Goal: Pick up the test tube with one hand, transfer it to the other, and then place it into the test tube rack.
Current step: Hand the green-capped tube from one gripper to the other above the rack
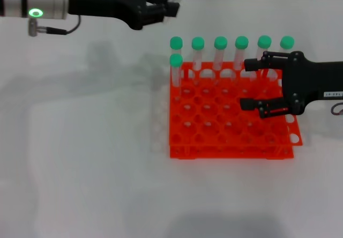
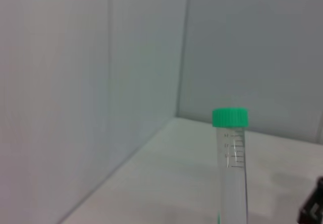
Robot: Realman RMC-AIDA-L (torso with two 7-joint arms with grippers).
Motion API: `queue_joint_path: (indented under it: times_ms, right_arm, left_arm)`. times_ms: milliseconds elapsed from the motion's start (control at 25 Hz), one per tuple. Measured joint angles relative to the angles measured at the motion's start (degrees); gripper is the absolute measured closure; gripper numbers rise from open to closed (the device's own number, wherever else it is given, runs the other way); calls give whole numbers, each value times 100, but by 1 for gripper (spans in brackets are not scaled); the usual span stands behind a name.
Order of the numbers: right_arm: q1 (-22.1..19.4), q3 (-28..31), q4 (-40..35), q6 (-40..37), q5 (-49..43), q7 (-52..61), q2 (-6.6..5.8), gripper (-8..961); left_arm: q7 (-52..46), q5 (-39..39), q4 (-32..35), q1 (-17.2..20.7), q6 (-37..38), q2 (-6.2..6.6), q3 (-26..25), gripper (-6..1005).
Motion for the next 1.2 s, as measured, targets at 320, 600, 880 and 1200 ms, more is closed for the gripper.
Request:
queue_joint_path:
  times_ms: [320,600,880,1200]
  right_arm:
    - [-52,257,-29,-25,111,-3,-6,80]
    - [-40,747,0,-8,126,157,-21,80]
    - [0,1087,270,31,861,631,92,80]
    - [201,1026,1440,-22,1801,-100,316,81]
  left_arm:
    - [607,575,-773,-544,18,-66,43,772]
    - [661,812,-768,-602,-7,-285,58,766]
    - [666,912,-762,-649,-26,-390,59,760]
    - [710,910,-751,-650,-149,-433,51,754]
